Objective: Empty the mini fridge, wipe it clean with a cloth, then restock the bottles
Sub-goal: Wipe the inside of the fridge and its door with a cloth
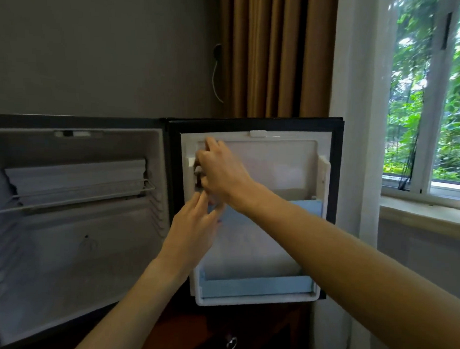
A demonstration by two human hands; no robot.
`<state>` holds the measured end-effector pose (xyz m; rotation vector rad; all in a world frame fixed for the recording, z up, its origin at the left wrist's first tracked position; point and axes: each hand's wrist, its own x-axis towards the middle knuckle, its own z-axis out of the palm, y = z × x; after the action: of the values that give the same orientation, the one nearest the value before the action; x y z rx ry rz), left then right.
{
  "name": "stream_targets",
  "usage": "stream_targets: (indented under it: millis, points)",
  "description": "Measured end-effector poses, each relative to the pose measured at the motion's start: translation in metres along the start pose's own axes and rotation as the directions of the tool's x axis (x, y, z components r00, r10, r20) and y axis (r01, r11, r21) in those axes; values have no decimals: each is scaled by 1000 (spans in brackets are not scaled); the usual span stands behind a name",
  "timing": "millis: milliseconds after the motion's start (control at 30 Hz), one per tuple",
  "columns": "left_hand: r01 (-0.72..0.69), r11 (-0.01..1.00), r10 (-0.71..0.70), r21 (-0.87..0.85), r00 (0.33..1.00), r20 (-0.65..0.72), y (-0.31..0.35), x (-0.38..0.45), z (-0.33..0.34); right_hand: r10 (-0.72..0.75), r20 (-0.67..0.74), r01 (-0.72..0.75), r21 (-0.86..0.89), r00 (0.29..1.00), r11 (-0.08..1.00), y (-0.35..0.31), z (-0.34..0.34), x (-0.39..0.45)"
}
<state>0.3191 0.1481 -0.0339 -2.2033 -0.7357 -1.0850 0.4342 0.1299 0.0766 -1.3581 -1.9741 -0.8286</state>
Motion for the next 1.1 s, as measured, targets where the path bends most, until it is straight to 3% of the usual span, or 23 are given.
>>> stream_targets:
  millis: [100,467,600,900,1100]
  points:
    - [-8,1000,8,2,1000,9,-1,0,-2,-12,15,13,-9,1000,1000,18,-6,-12]
    - [17,999,-17,-47,1000,13,-2,0,-6,190,-18,-191,-127,982,973,118,-62,-94]
    - [30,998,-30,-50,1000,8,-1,0,-5,175,-33,-178,-145,984,973,103,-53,-78]
    - [32,999,-31,-27,999,18,2,0,-3,-53,-36,50,-77,998,996,9,-1,7]
    - [12,1000,-12,-9,1000,10,1,0,-5,-26,-18,26,-24,999,999,44,-17,-16]
